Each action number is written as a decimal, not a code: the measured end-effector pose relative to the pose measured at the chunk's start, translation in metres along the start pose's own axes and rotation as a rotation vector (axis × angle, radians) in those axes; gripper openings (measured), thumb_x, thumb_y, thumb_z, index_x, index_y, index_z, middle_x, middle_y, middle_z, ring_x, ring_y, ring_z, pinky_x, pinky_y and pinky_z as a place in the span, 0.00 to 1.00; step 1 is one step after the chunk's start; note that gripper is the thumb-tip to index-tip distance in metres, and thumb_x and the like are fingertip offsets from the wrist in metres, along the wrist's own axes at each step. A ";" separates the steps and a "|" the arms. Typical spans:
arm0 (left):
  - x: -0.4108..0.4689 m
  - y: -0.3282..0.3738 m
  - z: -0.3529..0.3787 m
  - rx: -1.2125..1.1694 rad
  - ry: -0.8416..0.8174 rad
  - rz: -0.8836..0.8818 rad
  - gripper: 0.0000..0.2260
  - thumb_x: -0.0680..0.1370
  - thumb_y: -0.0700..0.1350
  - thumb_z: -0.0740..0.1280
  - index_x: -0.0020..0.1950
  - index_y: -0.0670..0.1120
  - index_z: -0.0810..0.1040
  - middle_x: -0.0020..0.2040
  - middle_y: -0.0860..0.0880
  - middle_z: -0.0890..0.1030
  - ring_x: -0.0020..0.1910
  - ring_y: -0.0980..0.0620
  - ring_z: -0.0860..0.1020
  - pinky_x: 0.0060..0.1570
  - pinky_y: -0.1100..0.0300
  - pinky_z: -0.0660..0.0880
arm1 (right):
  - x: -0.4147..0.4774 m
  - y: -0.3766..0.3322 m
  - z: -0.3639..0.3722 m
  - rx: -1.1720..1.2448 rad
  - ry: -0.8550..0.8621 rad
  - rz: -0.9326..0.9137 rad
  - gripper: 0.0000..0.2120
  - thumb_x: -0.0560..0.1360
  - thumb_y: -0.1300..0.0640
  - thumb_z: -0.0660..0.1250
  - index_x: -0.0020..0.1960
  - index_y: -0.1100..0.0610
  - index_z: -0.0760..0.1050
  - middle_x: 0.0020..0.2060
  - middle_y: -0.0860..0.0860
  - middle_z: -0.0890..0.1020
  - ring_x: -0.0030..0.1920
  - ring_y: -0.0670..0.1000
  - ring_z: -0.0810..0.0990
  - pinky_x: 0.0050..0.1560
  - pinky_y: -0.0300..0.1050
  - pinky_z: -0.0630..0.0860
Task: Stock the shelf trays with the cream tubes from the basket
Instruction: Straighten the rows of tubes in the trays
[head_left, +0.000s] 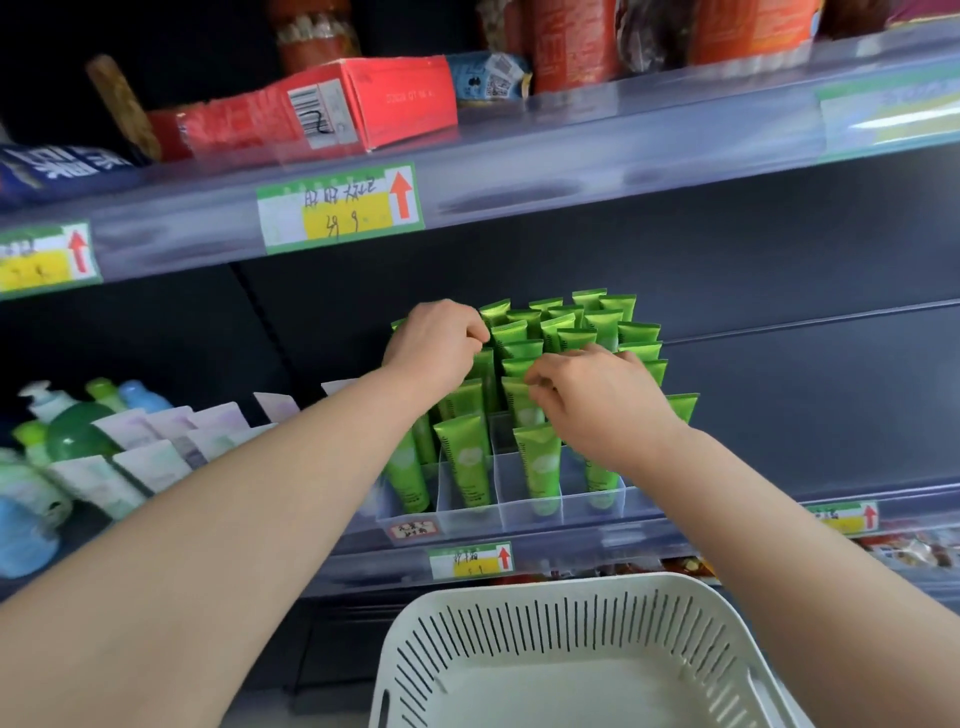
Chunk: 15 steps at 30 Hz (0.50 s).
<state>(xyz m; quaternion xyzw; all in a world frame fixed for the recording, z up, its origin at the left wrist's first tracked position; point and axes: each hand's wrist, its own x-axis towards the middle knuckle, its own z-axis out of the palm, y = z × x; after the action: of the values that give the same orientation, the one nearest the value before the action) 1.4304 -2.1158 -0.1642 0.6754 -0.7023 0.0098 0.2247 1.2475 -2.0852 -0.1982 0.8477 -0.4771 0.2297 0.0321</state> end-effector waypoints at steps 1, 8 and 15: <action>-0.003 -0.007 -0.004 0.001 0.005 -0.004 0.08 0.77 0.41 0.67 0.50 0.51 0.84 0.52 0.52 0.83 0.51 0.50 0.79 0.48 0.56 0.76 | 0.003 -0.007 0.002 0.020 0.004 -0.019 0.10 0.79 0.51 0.57 0.56 0.48 0.75 0.50 0.47 0.82 0.56 0.54 0.74 0.49 0.50 0.65; -0.022 -0.042 -0.021 0.007 -0.017 -0.055 0.07 0.75 0.42 0.69 0.48 0.53 0.84 0.48 0.54 0.83 0.49 0.51 0.80 0.50 0.53 0.78 | 0.021 -0.053 0.028 -0.065 -0.148 -0.171 0.11 0.78 0.57 0.60 0.58 0.49 0.74 0.54 0.48 0.79 0.57 0.53 0.71 0.46 0.50 0.63; -0.024 -0.049 -0.022 -0.021 0.004 -0.038 0.10 0.76 0.40 0.66 0.48 0.53 0.84 0.50 0.55 0.83 0.50 0.52 0.79 0.50 0.55 0.77 | 0.021 -0.055 0.031 -0.184 -0.165 -0.112 0.08 0.76 0.61 0.60 0.45 0.48 0.72 0.37 0.48 0.75 0.53 0.53 0.72 0.44 0.48 0.58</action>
<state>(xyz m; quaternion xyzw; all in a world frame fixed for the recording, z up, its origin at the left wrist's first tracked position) 1.4831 -2.0900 -0.1663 0.6864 -0.6889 -0.0005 0.2331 1.3136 -2.0805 -0.2078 0.8825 -0.4491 0.1121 0.0831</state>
